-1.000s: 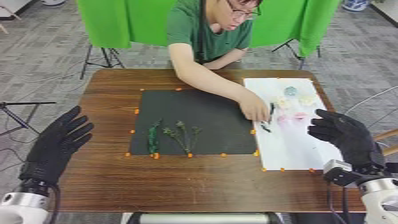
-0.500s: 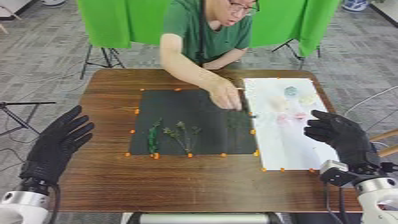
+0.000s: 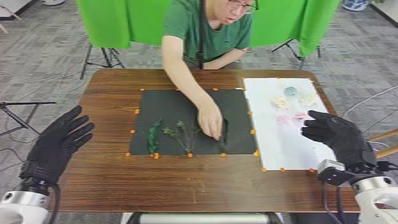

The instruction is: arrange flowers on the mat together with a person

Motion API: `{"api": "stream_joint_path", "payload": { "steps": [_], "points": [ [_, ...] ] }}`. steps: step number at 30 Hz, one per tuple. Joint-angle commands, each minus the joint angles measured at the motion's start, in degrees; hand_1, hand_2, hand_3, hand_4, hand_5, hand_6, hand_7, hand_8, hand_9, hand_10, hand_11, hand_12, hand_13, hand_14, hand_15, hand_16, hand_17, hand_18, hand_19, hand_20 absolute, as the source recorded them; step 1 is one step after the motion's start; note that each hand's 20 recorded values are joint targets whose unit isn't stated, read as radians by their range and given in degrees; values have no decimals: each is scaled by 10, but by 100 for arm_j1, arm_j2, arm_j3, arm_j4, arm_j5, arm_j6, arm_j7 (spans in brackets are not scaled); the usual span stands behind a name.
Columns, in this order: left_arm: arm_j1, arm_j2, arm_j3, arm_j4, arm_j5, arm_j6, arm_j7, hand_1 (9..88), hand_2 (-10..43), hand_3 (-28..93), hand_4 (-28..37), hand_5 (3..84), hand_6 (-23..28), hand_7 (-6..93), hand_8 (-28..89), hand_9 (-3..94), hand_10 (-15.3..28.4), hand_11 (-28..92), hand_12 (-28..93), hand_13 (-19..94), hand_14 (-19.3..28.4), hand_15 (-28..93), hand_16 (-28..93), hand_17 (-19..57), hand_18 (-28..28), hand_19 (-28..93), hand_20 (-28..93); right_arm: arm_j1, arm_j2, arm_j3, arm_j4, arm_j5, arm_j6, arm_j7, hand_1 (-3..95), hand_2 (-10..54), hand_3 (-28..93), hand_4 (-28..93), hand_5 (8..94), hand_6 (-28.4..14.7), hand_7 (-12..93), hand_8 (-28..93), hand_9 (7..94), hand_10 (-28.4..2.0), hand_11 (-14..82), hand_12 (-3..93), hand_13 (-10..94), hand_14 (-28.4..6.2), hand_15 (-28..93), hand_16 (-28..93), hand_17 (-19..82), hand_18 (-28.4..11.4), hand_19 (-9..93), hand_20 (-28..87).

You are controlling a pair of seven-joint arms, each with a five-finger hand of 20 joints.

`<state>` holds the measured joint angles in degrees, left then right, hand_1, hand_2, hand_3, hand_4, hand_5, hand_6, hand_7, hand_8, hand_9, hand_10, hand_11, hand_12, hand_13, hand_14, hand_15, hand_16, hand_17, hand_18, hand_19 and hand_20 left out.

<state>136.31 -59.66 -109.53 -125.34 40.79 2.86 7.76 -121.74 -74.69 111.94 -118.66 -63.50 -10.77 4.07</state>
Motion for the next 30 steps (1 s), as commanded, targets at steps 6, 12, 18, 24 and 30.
{"api": "stream_joint_path", "payload": {
  "steps": [6, 12, 18, 24, 30],
  "points": [
    [51, -26, -7, 38, -20, 3, -40, 302, -52, 675, -263, 314, 36, 146, -81, 268, 111, 172, 191, 223, 136, 256, 32, -87, 216, 427, 93, 62, 87, -120, 19, -8, 166, 27, 227, -7, 809, -233, 488, -57, 208, -94, 488, -152, 231, 257, 421, -124, 376, 244, 164, -204, 542, 324],
    [70, -30, 0, 30, -23, 21, -13, 301, -52, 676, -263, 314, 36, 146, -80, 268, 110, 171, 190, 223, 137, 257, 33, -87, 215, 427, 93, 108, 128, -157, 35, -17, 195, 37, 228, -8, 809, -233, 488, -57, 208, -94, 489, -153, 232, 257, 423, -124, 378, 244, 164, -205, 542, 324],
    [82, -35, 16, 25, -23, 44, 12, 301, -52, 676, -264, 315, 36, 147, -80, 267, 110, 172, 191, 223, 137, 257, 32, -87, 215, 427, 93, 216, 249, -273, 79, -223, 347, -87, 241, -22, 812, -232, 489, -55, 209, -94, 493, -150, 234, 257, 428, -121, 381, 244, 171, -202, 552, 328],
    [108, -27, -12, 10, -24, 56, 23, 301, -52, 676, -263, 314, 36, 147, -81, 267, 110, 170, 191, 223, 136, 255, 32, -87, 216, 427, 94, 496, 867, -731, 218, -2371, 1216, -904, 306, -84, 806, -250, 497, -32, 255, -116, 526, -132, 263, 252, 484, -104, 434, 235, 210, -188, 619, 370],
    [108, -36, -15, 8, 19, 43, 25, 305, -59, 679, -261, 313, 34, 148, -81, 267, 109, 171, 192, 224, 135, 255, 33, -87, 216, 427, 94, 1049, 1728, -1413, 598, -4441, 2055, -1453, 363, -95, 812, -272, 521, 5, 299, -142, 562, -101, 272, 245, 544, -80, 455, 228, 241, -171, 644, 390]
  ]
}}
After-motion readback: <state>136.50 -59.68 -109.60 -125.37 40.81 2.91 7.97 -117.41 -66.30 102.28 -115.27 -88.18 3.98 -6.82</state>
